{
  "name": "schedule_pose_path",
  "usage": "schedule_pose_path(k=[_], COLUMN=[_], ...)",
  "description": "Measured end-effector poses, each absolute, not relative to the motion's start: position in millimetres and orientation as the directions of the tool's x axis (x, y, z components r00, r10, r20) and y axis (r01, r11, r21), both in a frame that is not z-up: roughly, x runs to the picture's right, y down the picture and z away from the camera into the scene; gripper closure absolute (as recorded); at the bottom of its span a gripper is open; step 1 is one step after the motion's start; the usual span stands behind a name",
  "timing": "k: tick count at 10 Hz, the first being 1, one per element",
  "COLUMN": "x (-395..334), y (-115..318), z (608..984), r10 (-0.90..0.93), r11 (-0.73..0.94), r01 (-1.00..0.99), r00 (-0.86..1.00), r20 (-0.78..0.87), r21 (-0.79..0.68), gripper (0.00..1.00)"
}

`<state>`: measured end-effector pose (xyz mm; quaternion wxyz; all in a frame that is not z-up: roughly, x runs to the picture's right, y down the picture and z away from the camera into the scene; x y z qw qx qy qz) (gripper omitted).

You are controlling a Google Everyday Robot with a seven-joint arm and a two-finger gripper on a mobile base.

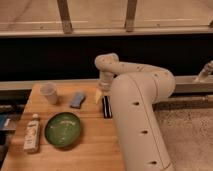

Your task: Place the eraser in the ceramic cup

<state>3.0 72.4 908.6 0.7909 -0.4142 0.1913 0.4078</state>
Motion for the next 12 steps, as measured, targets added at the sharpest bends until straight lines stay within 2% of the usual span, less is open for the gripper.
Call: schedule_pose_path(k=[8, 10, 12], x=[17, 17, 16], y=[84, 87, 88], z=[954, 959, 961], r10=[0.419, 0.396, 0.384], r11=[0.286, 0.283, 0.283], r01=[-0.852, -0.851, -0.847], r00=[0.523, 0.525, 0.531], r20=[-0.743, -0.754, -0.755], r21=[-0.438, -0.443, -0.451], gripper=[0.21, 0.34, 0.55])
